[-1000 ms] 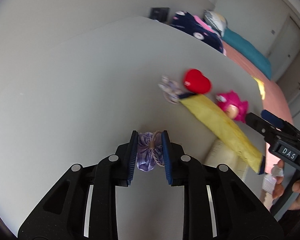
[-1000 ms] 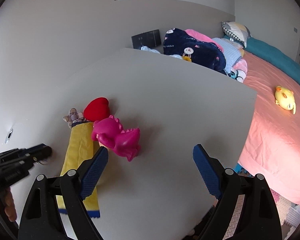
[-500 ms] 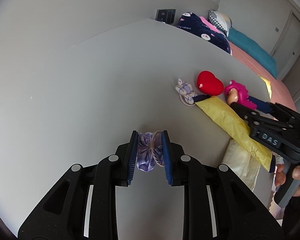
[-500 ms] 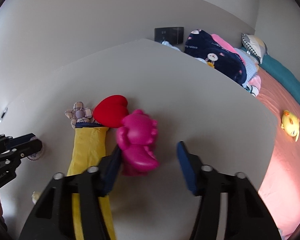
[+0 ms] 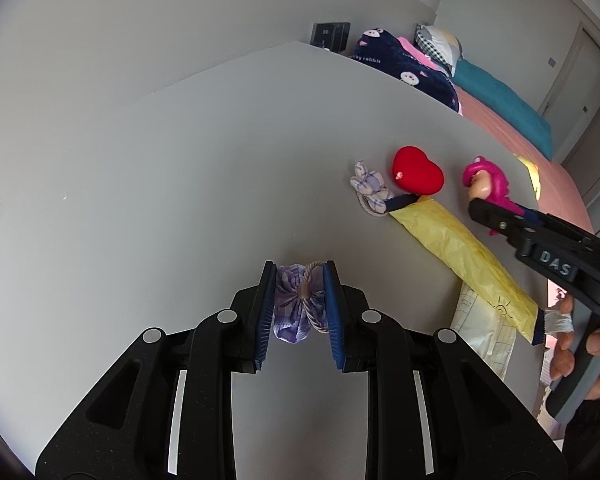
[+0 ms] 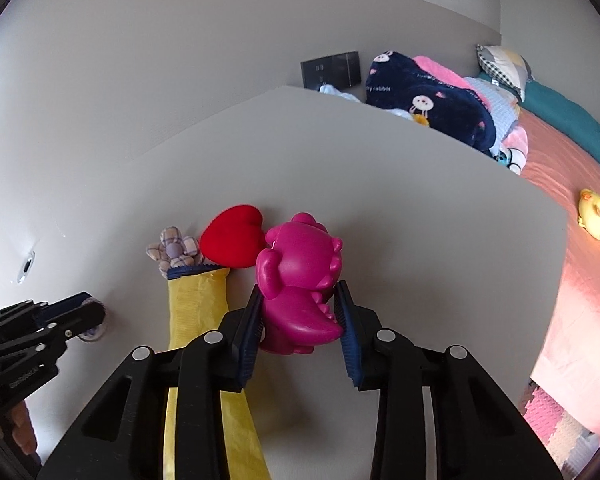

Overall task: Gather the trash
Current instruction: 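Carry the purple flower and pink toy over the black bin and release both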

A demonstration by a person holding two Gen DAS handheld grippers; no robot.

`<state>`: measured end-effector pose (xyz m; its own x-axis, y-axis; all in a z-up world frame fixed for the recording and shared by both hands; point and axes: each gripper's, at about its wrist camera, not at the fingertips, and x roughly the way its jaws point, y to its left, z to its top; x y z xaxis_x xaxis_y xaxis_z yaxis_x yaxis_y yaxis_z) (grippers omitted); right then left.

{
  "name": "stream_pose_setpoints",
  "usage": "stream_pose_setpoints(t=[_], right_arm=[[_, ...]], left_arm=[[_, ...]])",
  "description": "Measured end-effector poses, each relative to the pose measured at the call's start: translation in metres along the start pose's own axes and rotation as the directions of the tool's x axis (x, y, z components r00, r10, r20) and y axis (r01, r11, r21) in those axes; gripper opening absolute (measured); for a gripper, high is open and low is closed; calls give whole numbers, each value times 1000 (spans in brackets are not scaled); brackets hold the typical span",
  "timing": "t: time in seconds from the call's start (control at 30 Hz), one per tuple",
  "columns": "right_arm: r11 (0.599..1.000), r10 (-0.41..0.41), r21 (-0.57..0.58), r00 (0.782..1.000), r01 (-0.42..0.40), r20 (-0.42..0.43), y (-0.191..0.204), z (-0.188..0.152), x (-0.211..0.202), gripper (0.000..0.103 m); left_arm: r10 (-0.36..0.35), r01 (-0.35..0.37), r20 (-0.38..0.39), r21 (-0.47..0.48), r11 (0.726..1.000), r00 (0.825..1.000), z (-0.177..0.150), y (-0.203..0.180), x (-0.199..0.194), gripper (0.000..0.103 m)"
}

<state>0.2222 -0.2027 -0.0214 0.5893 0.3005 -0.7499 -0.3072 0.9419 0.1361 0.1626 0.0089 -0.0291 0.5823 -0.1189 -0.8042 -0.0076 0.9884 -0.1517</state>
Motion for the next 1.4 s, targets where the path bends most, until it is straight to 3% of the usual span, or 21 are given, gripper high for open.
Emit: stream_pose_setpoints(t=[0.53, 1.4], right_arm=[[999, 12, 43, 998, -15, 65, -18, -20, -66, 37], [993, -23, 116, 991, 8, 132, -48, -104, -160, 37]], left_arm=[[-26, 23, 44, 68, 997, 999, -15, -35, -34, 23], [-137, 122, 46, 239, 963, 990, -65, -138, -70, 23]])
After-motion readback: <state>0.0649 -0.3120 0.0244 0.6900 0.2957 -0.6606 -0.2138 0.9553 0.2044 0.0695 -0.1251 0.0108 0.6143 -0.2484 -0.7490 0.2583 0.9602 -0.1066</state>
